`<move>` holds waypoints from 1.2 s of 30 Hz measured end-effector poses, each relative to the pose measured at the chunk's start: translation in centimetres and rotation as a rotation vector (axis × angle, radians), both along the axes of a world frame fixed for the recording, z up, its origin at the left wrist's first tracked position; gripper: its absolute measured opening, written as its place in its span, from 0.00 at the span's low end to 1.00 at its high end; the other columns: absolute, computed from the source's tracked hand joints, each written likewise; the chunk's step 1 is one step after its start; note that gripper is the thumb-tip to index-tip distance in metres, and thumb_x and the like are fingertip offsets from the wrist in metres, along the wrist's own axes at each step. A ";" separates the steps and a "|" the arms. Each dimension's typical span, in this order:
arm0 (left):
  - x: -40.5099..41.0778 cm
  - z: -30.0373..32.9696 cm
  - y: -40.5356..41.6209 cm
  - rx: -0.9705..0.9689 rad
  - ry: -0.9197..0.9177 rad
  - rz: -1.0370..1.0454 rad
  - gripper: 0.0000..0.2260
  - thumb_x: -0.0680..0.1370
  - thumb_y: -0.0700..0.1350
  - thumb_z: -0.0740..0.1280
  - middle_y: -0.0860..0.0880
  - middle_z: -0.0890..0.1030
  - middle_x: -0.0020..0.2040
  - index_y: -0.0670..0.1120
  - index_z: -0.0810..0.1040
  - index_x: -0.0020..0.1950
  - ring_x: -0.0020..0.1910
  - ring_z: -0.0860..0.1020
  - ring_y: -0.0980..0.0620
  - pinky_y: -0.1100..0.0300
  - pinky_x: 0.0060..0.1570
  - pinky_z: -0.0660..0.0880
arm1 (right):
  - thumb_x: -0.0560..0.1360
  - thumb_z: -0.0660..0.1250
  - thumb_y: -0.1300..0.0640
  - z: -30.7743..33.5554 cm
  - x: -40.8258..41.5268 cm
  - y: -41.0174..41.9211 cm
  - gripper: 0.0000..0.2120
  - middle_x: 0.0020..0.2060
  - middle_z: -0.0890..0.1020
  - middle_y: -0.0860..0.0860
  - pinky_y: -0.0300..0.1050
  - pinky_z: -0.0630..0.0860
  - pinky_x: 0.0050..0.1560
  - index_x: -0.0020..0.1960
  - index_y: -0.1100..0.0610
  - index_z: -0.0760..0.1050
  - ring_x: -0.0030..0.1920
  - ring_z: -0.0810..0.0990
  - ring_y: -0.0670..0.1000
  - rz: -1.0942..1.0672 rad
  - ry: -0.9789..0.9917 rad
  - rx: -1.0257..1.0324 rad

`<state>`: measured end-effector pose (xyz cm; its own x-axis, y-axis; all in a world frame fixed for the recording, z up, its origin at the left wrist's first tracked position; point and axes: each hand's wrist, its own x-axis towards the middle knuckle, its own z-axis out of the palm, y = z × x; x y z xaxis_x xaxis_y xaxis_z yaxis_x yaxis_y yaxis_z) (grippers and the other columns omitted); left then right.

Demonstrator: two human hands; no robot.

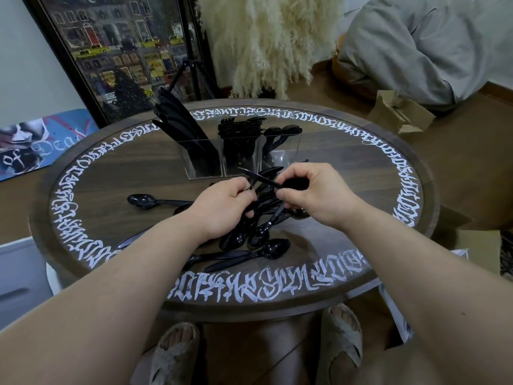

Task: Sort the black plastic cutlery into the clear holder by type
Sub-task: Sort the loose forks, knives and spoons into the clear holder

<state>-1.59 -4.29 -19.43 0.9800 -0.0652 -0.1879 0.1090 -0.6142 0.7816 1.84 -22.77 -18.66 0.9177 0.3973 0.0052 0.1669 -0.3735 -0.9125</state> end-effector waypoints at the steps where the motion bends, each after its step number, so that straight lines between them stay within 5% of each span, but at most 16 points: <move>1: 0.0 0.0 0.0 -0.006 0.004 -0.013 0.10 0.81 0.46 0.59 0.53 0.80 0.36 0.45 0.75 0.44 0.36 0.75 0.52 0.52 0.46 0.74 | 0.72 0.71 0.68 0.0 0.0 0.0 0.08 0.25 0.79 0.44 0.34 0.74 0.31 0.43 0.56 0.79 0.28 0.78 0.43 -0.002 -0.006 0.007; 5: -0.1 0.2 -0.3 0.012 -0.020 -0.017 0.14 0.82 0.46 0.58 0.52 0.74 0.33 0.47 0.70 0.37 0.33 0.72 0.54 0.64 0.36 0.71 | 0.72 0.71 0.68 -0.1 0.0 -0.3 0.09 0.30 0.81 0.41 0.35 0.76 0.34 0.48 0.56 0.79 0.29 0.79 0.43 -0.016 -0.011 0.023; 10: 0.3 0.1 -0.2 0.089 -0.096 0.027 0.16 0.83 0.45 0.55 0.51 0.69 0.30 0.46 0.67 0.35 0.29 0.67 0.54 0.57 0.36 0.65 | 0.77 0.66 0.64 -0.1 0.5 -1.2 0.09 0.40 0.83 0.58 0.49 0.82 0.40 0.52 0.53 0.81 0.32 0.80 0.49 -0.141 -0.071 0.004; 13: 0.6 -0.3 0.2 0.064 -0.118 0.128 0.15 0.83 0.46 0.54 0.53 0.70 0.30 0.47 0.74 0.39 0.29 0.68 0.54 0.58 0.34 0.64 | 0.80 0.61 0.59 0.2 0.6 -2.0 0.10 0.41 0.83 0.54 0.41 0.78 0.31 0.52 0.49 0.79 0.29 0.77 0.49 -0.186 -0.073 0.002; 17: 1.2 -0.8 0.9 -0.009 -0.121 0.252 0.15 0.83 0.48 0.54 0.52 0.70 0.30 0.50 0.76 0.40 0.28 0.67 0.53 0.57 0.37 0.64 | 0.81 0.56 0.57 0.3 1.1 -2.6 0.16 0.32 0.81 0.50 0.40 0.69 0.36 0.45 0.52 0.81 0.28 0.71 0.44 -0.195 -0.025 -0.074; 22: 1.0 -0.6 1.0 0.037 -0.130 0.250 0.14 0.82 0.48 0.55 0.50 0.71 0.30 0.50 0.75 0.40 0.30 0.69 0.50 0.56 0.37 0.67 | 0.77 0.58 0.65 0.7 0.9 -1.7 0.15 0.28 0.76 0.46 0.31 0.65 0.27 0.44 0.55 0.82 0.23 0.69 0.40 0.049 -0.032 -0.418; 27: 0.7 -0.6 0.9 0.015 -0.078 0.223 0.13 0.83 0.45 0.55 0.47 0.78 0.38 0.45 0.71 0.40 0.34 0.77 0.51 0.60 0.34 0.70 | 0.76 0.59 0.67 0.2 0.8 -1.0 0.18 0.51 0.83 0.47 0.35 0.72 0.51 0.56 0.52 0.82 0.47 0.76 0.44 0.154 -0.159 -0.564; 31: 0.1 -0.3 1.2 -0.155 0.040 0.225 0.12 0.83 0.45 0.55 0.47 0.80 0.38 0.46 0.73 0.43 0.32 0.79 0.53 0.63 0.30 0.69 | 0.76 0.58 0.67 0.1 1.1 -1.2 0.18 0.56 0.81 0.48 0.32 0.67 0.53 0.57 0.53 0.82 0.52 0.76 0.45 0.097 -0.202 -0.568; 36: -0.4 0.0 0.8 -0.093 0.053 0.142 0.12 0.83 0.46 0.55 0.47 0.83 0.43 0.47 0.74 0.44 0.32 0.81 0.53 0.64 0.31 0.72 | 0.76 0.59 0.68 0.1 0.9 -0.3 0.18 0.53 0.81 0.46 0.34 0.71 0.54 0.54 0.51 0.82 0.53 0.78 0.47 0.125 -0.209 -0.537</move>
<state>-2.01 -3.53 -19.45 0.9695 0.0534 -0.2392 0.2320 -0.5152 0.8251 2.77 -23.11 -18.59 0.8650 0.4993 -0.0508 0.3955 -0.7404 -0.5435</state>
